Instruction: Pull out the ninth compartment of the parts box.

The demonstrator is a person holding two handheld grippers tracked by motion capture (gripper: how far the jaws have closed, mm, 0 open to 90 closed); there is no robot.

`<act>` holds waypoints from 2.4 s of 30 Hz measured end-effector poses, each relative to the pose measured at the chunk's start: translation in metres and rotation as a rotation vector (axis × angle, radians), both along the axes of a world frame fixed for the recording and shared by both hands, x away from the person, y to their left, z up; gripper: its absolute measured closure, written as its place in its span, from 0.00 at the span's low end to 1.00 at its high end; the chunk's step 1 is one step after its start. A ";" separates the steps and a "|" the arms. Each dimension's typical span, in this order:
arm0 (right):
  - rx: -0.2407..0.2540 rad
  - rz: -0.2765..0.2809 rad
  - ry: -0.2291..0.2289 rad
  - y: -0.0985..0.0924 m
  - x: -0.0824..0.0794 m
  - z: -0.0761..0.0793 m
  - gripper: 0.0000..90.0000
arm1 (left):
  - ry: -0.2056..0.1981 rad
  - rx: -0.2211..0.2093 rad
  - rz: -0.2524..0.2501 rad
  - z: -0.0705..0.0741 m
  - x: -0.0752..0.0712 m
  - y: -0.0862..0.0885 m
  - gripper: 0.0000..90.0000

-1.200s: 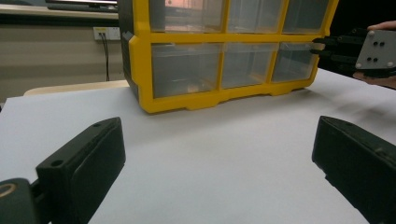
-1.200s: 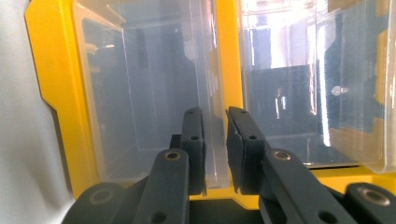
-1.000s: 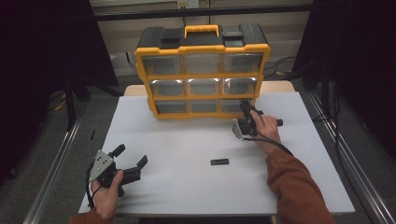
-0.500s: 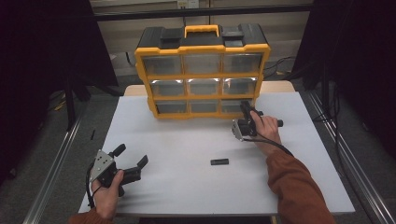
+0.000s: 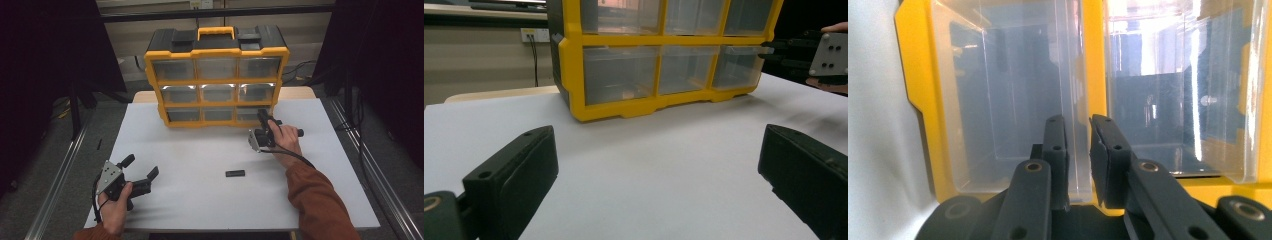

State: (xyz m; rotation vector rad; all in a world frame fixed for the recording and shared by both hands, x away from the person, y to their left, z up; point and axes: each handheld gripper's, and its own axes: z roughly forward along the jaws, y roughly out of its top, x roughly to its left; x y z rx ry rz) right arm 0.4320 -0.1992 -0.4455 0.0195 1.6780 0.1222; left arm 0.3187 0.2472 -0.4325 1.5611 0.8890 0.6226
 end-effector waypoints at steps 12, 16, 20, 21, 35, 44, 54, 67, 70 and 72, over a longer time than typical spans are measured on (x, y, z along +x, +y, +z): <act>-0.002 0.007 -0.003 0.000 -0.005 0.000 0.88 | 0.000 0.000 -0.002 0.000 0.000 0.000 0.03; 0.002 0.003 0.005 0.000 -0.006 0.000 0.88 | 0.001 0.005 -0.003 0.000 0.000 0.000 0.03; 0.010 0.006 -0.001 -0.001 -0.007 -0.001 0.88 | 0.000 0.006 -0.002 0.000 0.000 0.000 0.03; 0.001 0.006 0.001 -0.001 -0.008 -0.001 0.88 | 0.000 0.002 -0.001 0.000 0.000 0.000 0.03; -0.003 0.013 0.002 -0.001 -0.013 0.001 0.88 | 0.001 0.003 -0.001 0.000 0.000 0.000 0.03; -0.007 0.025 0.000 -0.001 -0.016 0.000 0.88 | -0.002 0.003 0.000 0.000 0.000 0.000 0.03; -0.010 0.030 -0.006 -0.001 -0.021 0.000 0.88 | -0.001 0.000 0.000 0.000 0.000 0.001 0.03; -0.023 0.036 -0.011 -0.001 -0.027 0.001 0.88 | 0.002 -0.001 0.003 0.000 0.000 0.001 0.03; -0.023 0.040 -0.008 -0.002 -0.028 0.001 0.88 | 0.002 -0.002 0.004 0.000 0.000 0.001 0.03; -0.023 0.046 -0.012 -0.002 -0.030 0.001 0.88 | -0.001 0.001 0.004 0.000 0.000 0.001 0.03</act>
